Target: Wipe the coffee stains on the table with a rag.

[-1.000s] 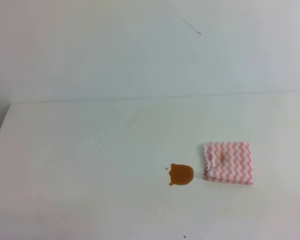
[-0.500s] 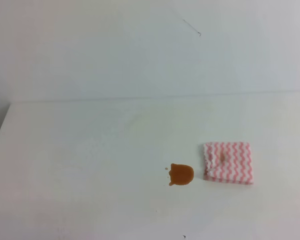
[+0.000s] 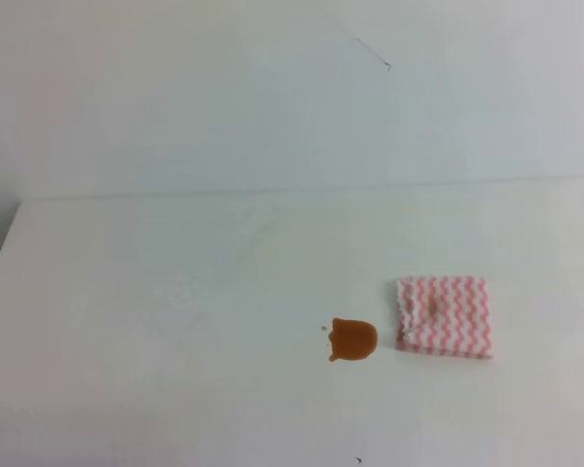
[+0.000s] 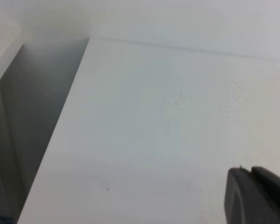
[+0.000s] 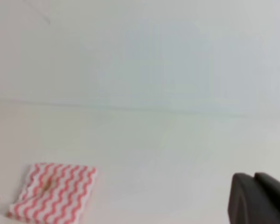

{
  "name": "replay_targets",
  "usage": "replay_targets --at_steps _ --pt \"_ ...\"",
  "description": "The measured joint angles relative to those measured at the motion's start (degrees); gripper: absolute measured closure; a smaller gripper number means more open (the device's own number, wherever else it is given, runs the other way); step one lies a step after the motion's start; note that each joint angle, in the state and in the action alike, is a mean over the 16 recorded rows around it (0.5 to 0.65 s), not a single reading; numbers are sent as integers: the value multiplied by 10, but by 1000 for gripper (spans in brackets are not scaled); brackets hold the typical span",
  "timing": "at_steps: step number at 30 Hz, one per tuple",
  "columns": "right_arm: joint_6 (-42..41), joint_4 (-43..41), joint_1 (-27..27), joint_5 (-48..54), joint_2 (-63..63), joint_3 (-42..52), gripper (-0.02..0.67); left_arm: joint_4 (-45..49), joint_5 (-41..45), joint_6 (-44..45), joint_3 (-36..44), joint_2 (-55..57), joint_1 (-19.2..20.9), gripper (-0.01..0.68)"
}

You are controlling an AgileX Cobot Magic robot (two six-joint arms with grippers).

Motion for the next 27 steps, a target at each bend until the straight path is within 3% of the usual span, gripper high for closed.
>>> replay_targets --at_steps 9,18,22,27 --pt "-140 146 13 69 257 -107 651 0 1 0 -2 1 0 673" --pt "-331 288 88 101 497 -215 634 0 0 0 0 0 0 672" --pt "-368 305 132 97 587 -260 572 0 0 0 0 0 0 672" --pt "-379 295 170 90 685 -310 441 0 0 0 0 0 0 672"
